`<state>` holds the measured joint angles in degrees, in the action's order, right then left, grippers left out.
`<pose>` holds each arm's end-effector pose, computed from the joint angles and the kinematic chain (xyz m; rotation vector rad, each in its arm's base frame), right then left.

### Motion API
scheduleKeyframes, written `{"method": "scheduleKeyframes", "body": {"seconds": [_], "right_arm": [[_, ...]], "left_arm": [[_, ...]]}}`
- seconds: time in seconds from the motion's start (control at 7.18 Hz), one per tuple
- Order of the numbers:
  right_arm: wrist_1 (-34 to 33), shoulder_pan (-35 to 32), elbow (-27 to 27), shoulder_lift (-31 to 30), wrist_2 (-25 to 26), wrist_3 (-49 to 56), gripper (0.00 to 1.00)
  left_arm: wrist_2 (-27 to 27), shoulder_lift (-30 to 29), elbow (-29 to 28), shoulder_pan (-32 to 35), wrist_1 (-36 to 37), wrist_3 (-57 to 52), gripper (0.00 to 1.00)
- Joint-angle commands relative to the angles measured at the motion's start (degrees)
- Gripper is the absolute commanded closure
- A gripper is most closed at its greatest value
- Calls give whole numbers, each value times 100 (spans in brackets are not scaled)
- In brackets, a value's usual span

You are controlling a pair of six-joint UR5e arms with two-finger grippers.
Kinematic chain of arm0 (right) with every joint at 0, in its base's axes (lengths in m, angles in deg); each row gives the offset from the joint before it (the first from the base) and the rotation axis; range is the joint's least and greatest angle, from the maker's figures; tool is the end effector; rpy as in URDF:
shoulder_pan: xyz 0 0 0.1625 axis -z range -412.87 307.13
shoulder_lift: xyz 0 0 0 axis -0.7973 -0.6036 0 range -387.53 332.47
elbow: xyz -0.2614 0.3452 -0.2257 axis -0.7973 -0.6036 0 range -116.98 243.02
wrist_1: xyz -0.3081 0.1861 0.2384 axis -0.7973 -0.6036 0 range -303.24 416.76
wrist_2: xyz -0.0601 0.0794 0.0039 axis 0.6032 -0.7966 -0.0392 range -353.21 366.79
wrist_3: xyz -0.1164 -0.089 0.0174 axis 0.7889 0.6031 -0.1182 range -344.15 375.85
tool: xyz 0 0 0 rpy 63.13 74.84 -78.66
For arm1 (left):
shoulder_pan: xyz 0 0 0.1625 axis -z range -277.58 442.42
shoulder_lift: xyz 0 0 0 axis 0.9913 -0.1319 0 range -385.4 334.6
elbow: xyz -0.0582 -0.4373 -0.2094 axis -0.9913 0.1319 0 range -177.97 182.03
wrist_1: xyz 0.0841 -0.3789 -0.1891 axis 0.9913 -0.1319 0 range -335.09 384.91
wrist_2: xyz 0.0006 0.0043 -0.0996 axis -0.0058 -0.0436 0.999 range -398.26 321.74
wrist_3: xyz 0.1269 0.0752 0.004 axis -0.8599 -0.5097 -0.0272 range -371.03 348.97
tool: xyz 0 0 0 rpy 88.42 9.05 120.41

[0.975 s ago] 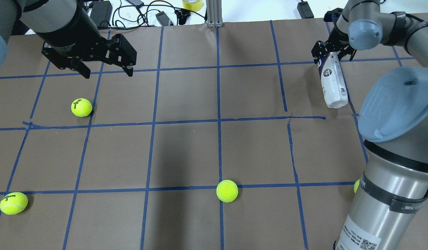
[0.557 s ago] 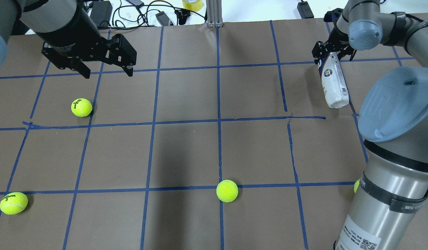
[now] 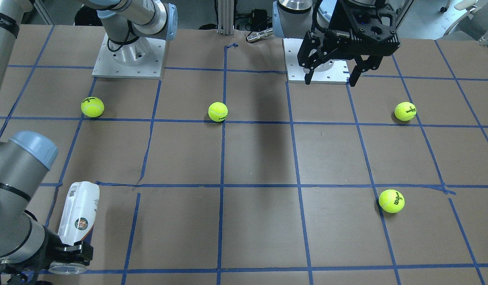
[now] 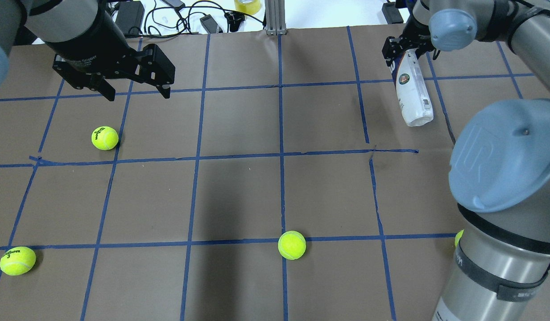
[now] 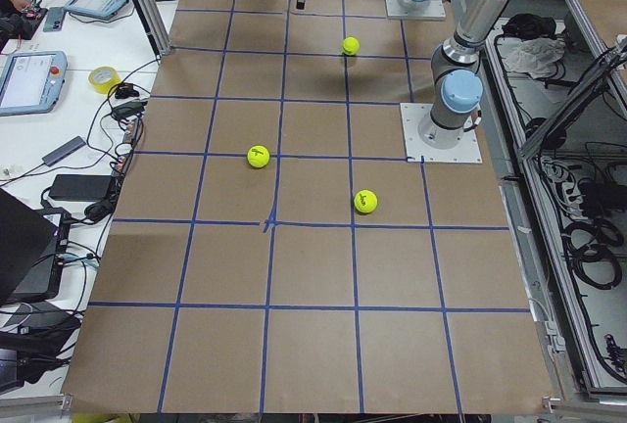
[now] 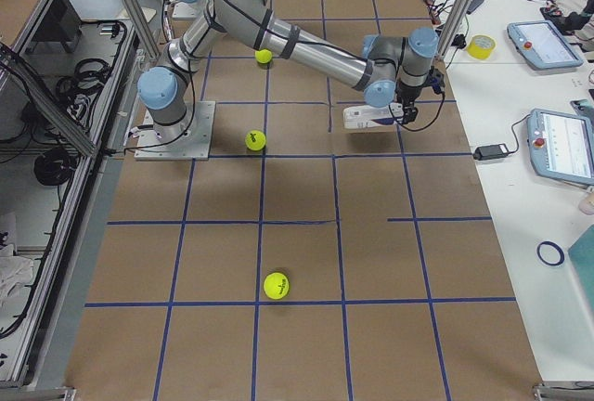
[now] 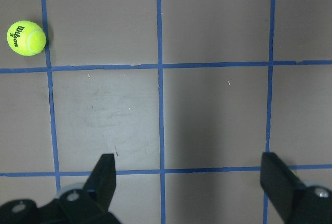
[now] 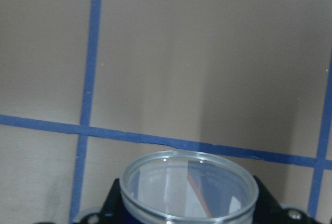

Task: Lift up tennis ball bucket
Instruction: 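Carry the can toward the table center, tilting it onto its side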

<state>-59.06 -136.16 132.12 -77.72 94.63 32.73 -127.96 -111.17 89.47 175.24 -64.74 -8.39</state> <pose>0.0424 -0.8284 0.2701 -0.2805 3.1106 -0.1966 -0.1580 -0.4819 0.5639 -0.0053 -3.1243 0.1943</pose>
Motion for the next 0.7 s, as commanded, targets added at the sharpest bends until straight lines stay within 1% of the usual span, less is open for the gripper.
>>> {"method": "scheduleKeyframes", "body": {"seconds": [0.0,0.14,0.28,0.42,0.56], "right_arm": [[7,-694,7,-79,31,43,43],[7,-1185,16,-105,110,43,44],[-45,-1720,16,-105,450,35,45],[-2,-2030,16,-105,471,122,45],[-28,-2225,16,-114,201,879,51]], "left_arm": [[-4,0,-7,-9,0,0,0],[5,0,-7,-9,0,0,0],[14,0,10,-9,0,0,0],[23,0,10,-9,0,0,0],[23,0,19,-9,0,0,0]]}}
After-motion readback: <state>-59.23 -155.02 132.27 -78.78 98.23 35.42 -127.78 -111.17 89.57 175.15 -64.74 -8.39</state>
